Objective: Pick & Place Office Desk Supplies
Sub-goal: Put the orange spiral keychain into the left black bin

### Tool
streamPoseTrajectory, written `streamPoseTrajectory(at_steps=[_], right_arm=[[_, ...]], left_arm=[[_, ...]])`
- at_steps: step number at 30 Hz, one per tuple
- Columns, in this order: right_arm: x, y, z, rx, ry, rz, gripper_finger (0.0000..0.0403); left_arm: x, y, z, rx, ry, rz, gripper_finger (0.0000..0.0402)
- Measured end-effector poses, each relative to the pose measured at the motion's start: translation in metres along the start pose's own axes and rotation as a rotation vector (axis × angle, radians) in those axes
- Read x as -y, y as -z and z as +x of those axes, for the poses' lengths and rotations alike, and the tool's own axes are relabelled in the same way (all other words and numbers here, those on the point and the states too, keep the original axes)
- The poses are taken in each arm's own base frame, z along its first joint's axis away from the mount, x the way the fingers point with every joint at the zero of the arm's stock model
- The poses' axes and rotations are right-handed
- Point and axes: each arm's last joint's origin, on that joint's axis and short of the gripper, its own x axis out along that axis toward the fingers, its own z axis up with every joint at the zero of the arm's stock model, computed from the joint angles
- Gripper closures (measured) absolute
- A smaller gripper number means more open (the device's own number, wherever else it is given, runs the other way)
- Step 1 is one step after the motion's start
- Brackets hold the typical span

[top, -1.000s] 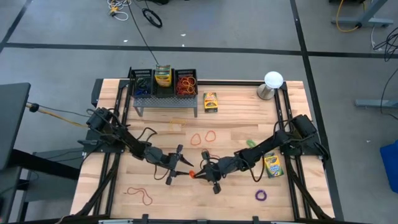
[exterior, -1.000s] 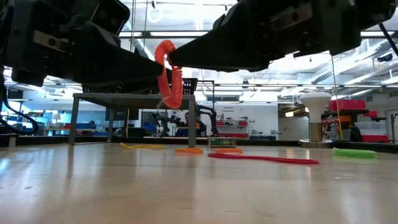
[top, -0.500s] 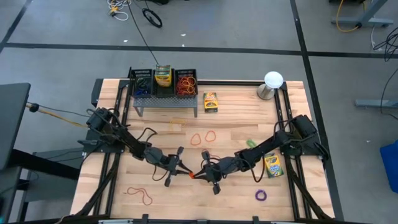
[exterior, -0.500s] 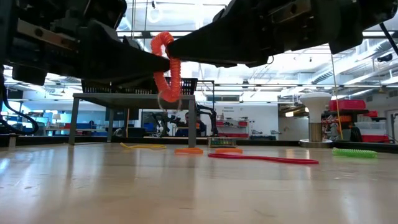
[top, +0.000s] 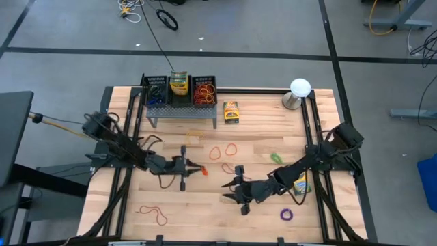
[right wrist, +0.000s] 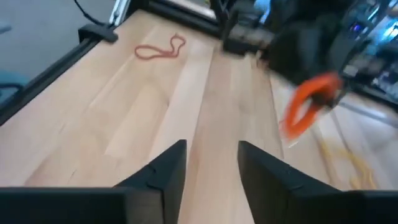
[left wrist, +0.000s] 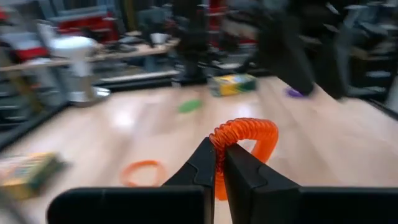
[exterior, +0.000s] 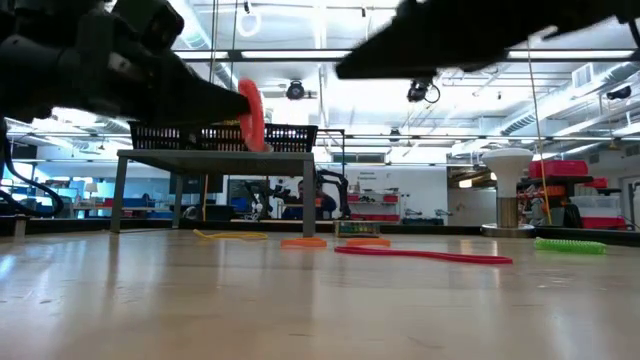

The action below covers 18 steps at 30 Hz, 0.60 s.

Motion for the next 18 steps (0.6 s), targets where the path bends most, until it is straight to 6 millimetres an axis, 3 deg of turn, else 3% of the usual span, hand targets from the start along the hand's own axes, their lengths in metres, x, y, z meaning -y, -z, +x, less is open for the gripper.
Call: streamPoseTrajectory(at_steps=[8, 18], right_arm=[[0.007, 0.04, -0.005, -0.04, 0.023, 0.081, 0.0391], [0.009, 0.04, -0.006, 0.006, 0.032, 0.088, 0.0398]], left_arm=[[-0.036, -0.043, -0.021, -0.065, -0.245, 0.064, 0.0385], [-0.091, -0.13, -0.059, -0.226, -0.569, 0.097, 0.0385]])
